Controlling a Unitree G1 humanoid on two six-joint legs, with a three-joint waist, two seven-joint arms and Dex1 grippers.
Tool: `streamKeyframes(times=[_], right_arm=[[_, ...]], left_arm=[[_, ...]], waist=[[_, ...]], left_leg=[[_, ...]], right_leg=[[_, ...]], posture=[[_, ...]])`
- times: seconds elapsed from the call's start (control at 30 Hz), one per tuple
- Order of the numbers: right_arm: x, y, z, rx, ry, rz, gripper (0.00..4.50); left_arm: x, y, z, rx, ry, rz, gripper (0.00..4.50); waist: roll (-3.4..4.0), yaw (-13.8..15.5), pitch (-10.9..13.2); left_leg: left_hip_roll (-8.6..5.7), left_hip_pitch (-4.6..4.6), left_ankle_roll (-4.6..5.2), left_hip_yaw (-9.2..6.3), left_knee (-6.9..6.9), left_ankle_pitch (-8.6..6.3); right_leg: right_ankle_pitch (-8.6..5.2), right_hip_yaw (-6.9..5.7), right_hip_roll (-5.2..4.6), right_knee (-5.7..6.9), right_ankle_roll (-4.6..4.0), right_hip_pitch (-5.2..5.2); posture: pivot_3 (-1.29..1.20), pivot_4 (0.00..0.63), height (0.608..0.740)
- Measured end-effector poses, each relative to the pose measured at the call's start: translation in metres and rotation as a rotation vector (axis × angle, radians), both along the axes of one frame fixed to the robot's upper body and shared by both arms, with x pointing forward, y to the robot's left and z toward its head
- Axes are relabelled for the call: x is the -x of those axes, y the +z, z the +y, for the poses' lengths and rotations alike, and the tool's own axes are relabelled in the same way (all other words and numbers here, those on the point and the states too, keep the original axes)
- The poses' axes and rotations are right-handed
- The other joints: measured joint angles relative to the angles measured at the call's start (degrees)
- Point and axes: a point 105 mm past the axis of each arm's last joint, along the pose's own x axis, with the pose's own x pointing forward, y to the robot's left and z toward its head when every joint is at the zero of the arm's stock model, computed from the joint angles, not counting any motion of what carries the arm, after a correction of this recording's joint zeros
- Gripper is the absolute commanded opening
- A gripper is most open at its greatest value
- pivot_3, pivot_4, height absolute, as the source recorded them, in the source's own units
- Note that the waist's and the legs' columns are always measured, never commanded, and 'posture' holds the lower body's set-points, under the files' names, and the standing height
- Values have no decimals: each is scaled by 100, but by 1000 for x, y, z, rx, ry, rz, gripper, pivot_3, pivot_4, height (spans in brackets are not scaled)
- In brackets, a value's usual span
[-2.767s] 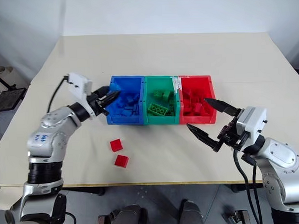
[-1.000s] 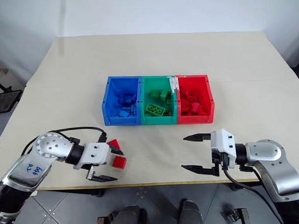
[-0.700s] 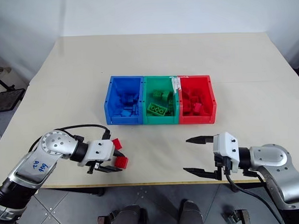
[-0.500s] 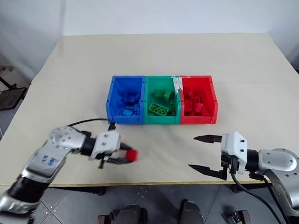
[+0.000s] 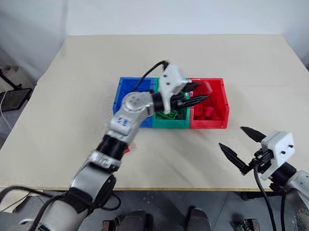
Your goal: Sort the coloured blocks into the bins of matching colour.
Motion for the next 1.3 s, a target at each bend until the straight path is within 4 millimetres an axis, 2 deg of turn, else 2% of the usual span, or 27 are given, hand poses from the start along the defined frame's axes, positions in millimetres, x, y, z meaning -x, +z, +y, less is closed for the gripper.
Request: streamKeyframes(times=[0.1,0.23,0.33,0.4,0.47,0.57,0.67,0.77,0.83,0.93,1.07,1.23,1.3], right_arm=[[6,0,3,10,-17,-1,4500],[5,3,6,12,-27,-21,4500],[3,4,9,10,-16,-26,4500],[-2,9,16,7,14,-50,4500],[-6,11,21,9,48,-58,4500],[-15,16,30,16,125,-76,4500],[-22,16,42,23,239,-64,4500],[-25,13,58,40,384,-51,4500],[-30,11,65,55,456,-44,4500],[-34,14,75,101,554,-76,4500],[-35,8,86,142,665,-72,4500],[-35,2,94,192,768,-44,4500],[-35,-2,94,208,790,-31,4500]], left_arm=[[-15,-12,-7,-76,59,-21,1472],[-19,-24,-3,-92,52,6,2802],[-18,-19,2,-87,29,-20,3705],[-18,-15,16,-77,12,-39,4368],[-13,-13,29,-52,-21,-63,4471],[-1,-18,63,-24,-72,-109,4471],[14,-41,119,-66,-84,-86,4471],[43,-64,190,-107,-64,34,4471],[60,-62,219,-109,-15,70,4471],[83,-65,255,-153,83,100,4471],[97,-82,304,-171,277,169,4471],[120,-95,349,-242,407,269,4471],[129,-103,361,-258,435,313,4471]], waist=[[1,-53,0],[1,-65,-1],[2,-51,-1],[5,-55,-3],[6,-66,-4],[8,-169,-5],[11,-249,-6],[14,-381,-5],[10,-349,-3],[11,-264,-3],[10,-199,-3],[10,-226,-3],[10,-231,-3]], left_leg=[[0,3,6,15,-9,-3],[2,0,7,17,-9,-2],[2,-2,9,17,-4,-2],[2,0,9,17,-3,-1],[5,3,8,16,-4,-1],[8,8,7,16,-6,-1],[11,22,6,13,-15,0],[20,39,2,7,-24,-3],[17,36,-2,-6,-14,-6],[10,38,0,-11,-4,-9],[12,39,-2,-10,-5,-10],[14,42,-4,1,-12,-12],[15,44,-5,3,-15,-12]], right_leg=[[0,7,0,-5,0,-5],[0,7,0,0,0,-13],[0,8,-1,-2,0,-12],[0,9,-1,1,0,-12],[0,8,-1,9,0,-13],[0,8,-1,15,0,-13],[0,7,0,29,0,-13],[0,6,3,42,0,-10],[1,3,0,39,2,-2],[4,4,-8,30,8,12],[4,2,-5,30,8,12],[4,3,-4,30,7,7],[4,3,-3,31,7,6]], posture=[[0,150,740],[0,150,740],[0,150,740],[0,150,740],[0,150,740],[0,150,740],[0,150,740],[0,150,740],[0,150,740],[0,150,740],[0,150,740],[0,150,740],[0,150,740]])
